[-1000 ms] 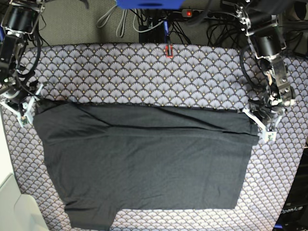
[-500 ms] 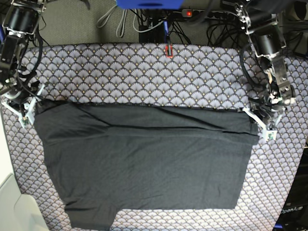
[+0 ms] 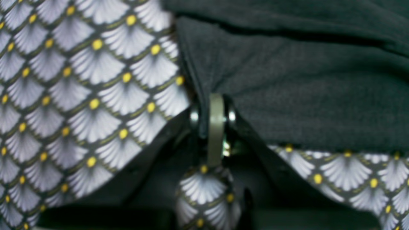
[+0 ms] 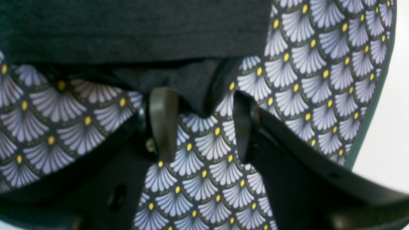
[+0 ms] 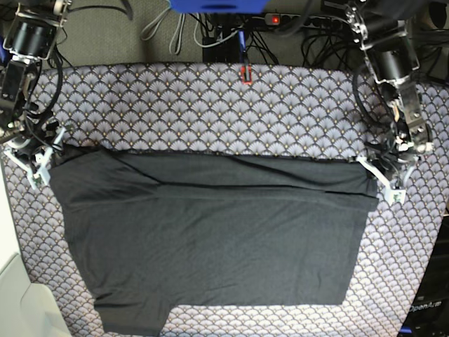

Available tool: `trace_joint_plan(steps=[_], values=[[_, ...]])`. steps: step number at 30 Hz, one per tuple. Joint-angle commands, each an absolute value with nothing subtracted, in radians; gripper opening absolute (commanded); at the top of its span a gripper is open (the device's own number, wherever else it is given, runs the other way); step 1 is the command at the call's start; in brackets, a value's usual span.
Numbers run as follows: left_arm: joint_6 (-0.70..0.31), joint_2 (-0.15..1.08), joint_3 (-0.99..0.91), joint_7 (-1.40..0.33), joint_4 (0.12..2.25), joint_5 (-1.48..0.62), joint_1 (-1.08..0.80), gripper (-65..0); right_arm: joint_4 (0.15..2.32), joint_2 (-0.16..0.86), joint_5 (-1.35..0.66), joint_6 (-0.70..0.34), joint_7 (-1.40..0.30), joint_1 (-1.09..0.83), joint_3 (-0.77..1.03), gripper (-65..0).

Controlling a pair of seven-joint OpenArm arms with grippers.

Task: Fold the T-shirt properly
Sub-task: 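Regrasp the folded edge with both grippers at its ends, then lift the folded edge and pull it back toward the collar side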

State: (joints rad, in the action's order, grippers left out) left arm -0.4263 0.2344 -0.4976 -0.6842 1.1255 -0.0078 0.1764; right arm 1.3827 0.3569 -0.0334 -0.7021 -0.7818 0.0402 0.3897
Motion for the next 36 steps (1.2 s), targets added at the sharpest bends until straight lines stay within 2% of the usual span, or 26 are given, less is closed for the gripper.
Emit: trace_joint_plan(steps=[1, 14, 23, 27, 33, 36], values=[[-0.410, 0.255, -0.503, -0.707, 1.133, 0.021, 0.180, -63.7, 1.399, 0.374, -0.044, -0.698, -0.766, 0.058, 0.394, -36.1], [-0.410, 0.257, -0.503, -0.707, 1.133, 0.018, 0.180, -63.7, 1.395, 0.374, -0.044, -0.698, -0.766, 0.058, 0.394, -36.2], [-0.410, 0.257, -0.503, -0.707, 1.133, 0.019, 0.180, -63.7, 1.307, 0.372, -0.044, -0.698, -0.765, 0.088, 0.392, -37.2], [-0.410, 0.257, -0.503, -0.707, 1.133, 0.019, 0.180, -63.7, 1.303, 0.372, -0.044, -0.698, -0.765, 0.088, 0.392, -45.2], [-0.410, 0.257, -0.503, -0.707, 1.133, 0.021, 0.180, -63.7, 1.299, 0.372, -0.041, -0.698, -0.765, 0.097, 0.392, -64.8], [-0.414, 0.257, -0.503, -0.707, 1.133, 0.021, 0.180, -63.7, 1.307, 0.377, -0.042, -0.698, -0.765, 0.094, 0.392, -65.0]])
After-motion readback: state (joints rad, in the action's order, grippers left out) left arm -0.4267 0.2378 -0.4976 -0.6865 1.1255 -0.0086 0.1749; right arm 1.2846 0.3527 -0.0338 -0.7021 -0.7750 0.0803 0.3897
